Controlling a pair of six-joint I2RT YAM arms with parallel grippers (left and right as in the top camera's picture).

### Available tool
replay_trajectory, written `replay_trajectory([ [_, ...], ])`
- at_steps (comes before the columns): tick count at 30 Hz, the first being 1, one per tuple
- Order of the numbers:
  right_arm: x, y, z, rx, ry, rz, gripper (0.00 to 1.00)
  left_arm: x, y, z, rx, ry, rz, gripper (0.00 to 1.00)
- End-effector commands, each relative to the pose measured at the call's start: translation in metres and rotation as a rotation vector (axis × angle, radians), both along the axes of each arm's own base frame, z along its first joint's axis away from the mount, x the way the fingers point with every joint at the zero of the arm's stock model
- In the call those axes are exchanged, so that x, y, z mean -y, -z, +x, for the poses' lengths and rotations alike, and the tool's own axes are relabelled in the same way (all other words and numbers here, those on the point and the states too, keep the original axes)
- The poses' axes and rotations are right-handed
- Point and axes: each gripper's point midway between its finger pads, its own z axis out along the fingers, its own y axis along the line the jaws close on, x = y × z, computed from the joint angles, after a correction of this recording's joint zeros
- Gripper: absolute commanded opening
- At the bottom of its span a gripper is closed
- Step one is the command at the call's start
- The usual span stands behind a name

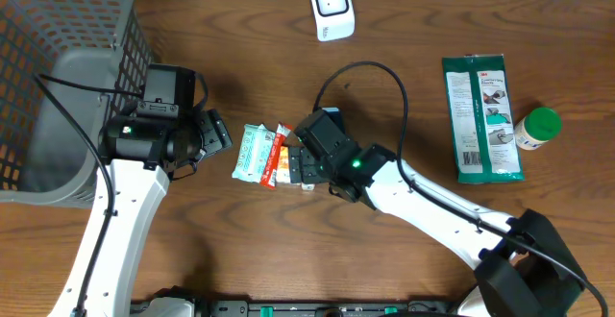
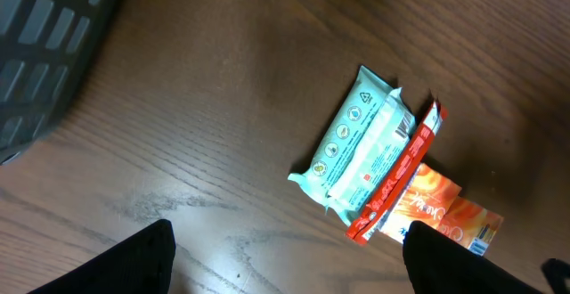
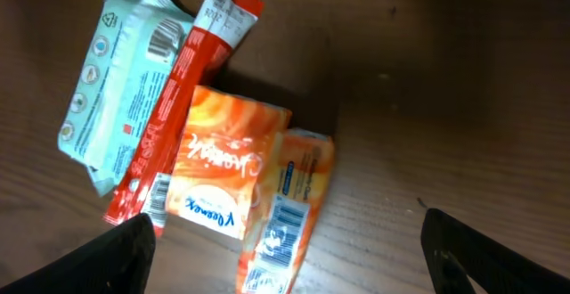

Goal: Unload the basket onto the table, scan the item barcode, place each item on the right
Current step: 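Grasp one orange tissue pack with the right gripper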

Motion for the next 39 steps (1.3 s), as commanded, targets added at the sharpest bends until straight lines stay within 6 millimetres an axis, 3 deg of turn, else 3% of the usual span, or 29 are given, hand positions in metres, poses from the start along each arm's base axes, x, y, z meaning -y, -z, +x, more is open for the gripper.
replay_trajectory([
  [1, 0.0, 0.015, -0.005, 0.007, 0.011, -0.003, 0.88, -0.004, -0.002, 0.0, 0.005, -0.001, 0.015, 0.82],
  [11, 0.006, 0.035, -0.006, 0.053, 0.031, 0.026, 0.7, -0.004, -0.002, 0.0, 0.005, -0.001, 0.015, 0.83],
  [25, 0.003, 0.054, -0.004, 0.046, 0.046, 0.026, 0.56, -0.004, -0.002, 0.0, 0.005, -0.001, 0.015, 0.83],
  [34, 0.001, 0.052, -0.003, 0.048, 0.041, 0.041, 0.45, -0.004, -0.002, 0.0, 0.005, -0.001, 0.015, 0.83],
  [39, 0.004, 0.04, 0.002, 0.085, 0.007, 0.033, 0.18, -0.004, -0.002, 0.0, 0.005, -0.001, 0.015, 0.83],
])
